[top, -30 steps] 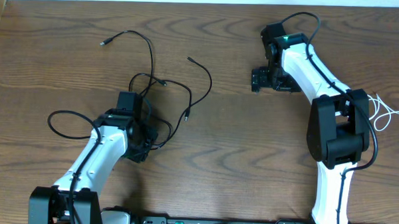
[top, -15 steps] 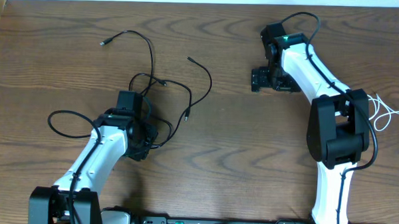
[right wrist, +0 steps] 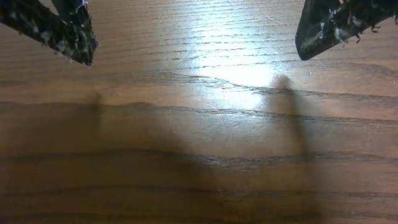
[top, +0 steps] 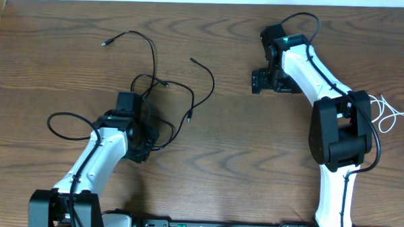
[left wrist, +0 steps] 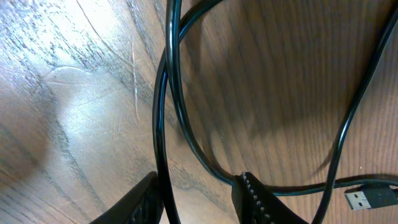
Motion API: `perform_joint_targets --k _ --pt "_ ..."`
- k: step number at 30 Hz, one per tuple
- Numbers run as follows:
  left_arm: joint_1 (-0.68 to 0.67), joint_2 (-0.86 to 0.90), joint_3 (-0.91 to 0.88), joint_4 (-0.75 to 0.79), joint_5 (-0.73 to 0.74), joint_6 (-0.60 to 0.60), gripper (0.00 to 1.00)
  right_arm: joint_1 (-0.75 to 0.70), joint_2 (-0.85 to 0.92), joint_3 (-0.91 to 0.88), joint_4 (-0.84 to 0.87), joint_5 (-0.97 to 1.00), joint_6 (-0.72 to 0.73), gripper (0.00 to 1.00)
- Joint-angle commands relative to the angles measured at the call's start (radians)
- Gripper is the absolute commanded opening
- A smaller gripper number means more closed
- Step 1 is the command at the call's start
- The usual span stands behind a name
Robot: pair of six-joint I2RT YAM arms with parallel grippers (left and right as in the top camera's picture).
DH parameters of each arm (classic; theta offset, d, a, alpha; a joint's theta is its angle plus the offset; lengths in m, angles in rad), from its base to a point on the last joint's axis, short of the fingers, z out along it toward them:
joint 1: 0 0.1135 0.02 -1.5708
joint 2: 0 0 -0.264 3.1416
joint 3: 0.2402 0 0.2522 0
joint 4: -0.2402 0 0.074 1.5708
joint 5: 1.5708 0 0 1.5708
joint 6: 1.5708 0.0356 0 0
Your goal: Untangle cables
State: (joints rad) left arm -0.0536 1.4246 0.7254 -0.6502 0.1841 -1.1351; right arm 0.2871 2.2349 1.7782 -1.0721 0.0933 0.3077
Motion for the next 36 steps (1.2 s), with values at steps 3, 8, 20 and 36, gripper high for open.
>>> perform_joint_targets --k 3,8,20,36 --pt "0.011 -0.011 0.016 -0.007 0.018 0.023 0.4 0.003 0.008 0.006 0.003 0.001 0.018 0.99" --pt "0.022 -0.013 0.018 -0.008 0.018 0.023 0.41 0.003 0.008 0.006 0.003 0.001 0.018 0.99" --pt "0.031 -0.016 0.018 -0.02 0.017 0.023 0.41 0.003 0.008 0.006 0.003 0.001 0.018 0.99" --pt "0.031 -0.021 0.018 -0.021 0.013 0.042 0.09 0.005 0.008 0.006 0.006 0.002 0.018 0.99"
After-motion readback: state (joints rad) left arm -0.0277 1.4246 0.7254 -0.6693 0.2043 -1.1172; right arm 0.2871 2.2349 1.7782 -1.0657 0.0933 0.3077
